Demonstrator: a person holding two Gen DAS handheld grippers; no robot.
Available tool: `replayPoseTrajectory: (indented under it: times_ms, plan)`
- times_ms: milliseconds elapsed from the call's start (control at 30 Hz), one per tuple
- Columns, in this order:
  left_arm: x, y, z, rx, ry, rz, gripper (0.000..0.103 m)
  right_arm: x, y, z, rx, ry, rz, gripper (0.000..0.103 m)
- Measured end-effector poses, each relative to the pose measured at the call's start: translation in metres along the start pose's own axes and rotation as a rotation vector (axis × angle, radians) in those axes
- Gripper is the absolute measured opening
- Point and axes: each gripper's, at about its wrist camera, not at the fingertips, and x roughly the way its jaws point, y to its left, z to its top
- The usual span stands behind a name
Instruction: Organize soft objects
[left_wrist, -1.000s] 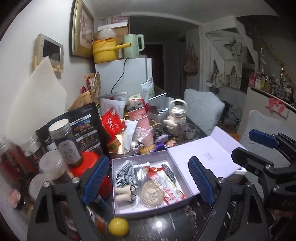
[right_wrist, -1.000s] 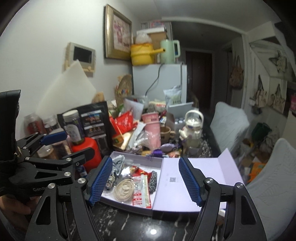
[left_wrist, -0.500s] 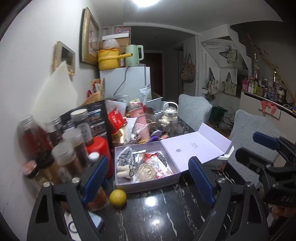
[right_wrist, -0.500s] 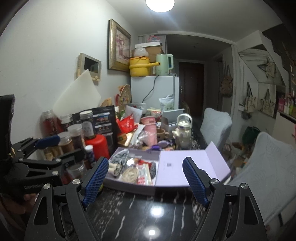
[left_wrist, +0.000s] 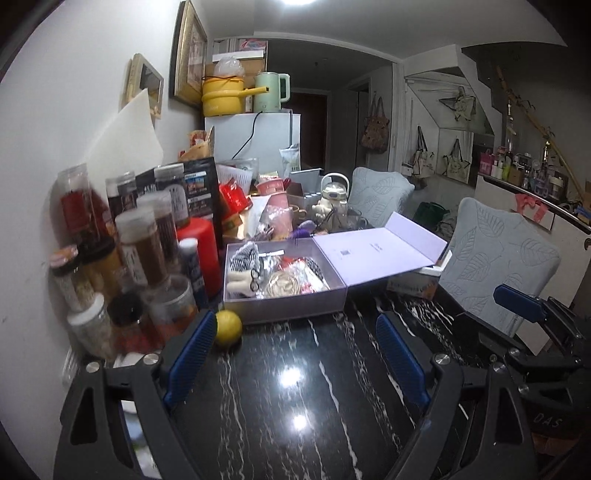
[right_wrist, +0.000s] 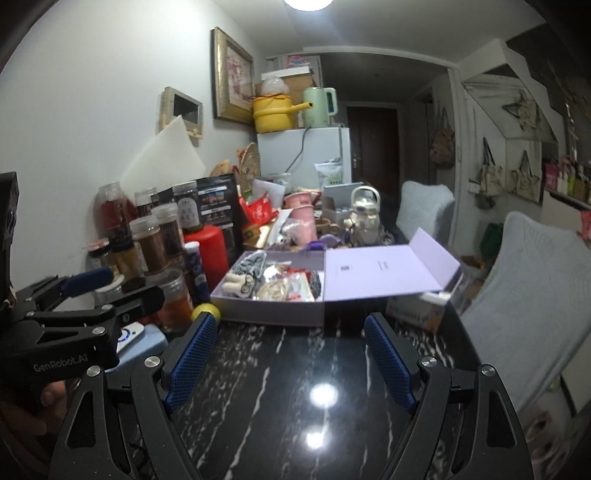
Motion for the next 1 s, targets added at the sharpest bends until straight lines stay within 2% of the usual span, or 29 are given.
replayPoseTrajectory:
  times_ms: [400,1000]
  plan:
    - [-0.006,-0.001,-0.016,-0.006,-0.004,0.039,0.089,-0.006,-0.003,-0.019,0.027,0.019,-0.023,0.083]
    - [-0.001,-0.003,-0.026,-0.011,0.028,0.046,0.089,-0.013,-0.002,-0.029,-0.003,0.029,-0.047,0.083]
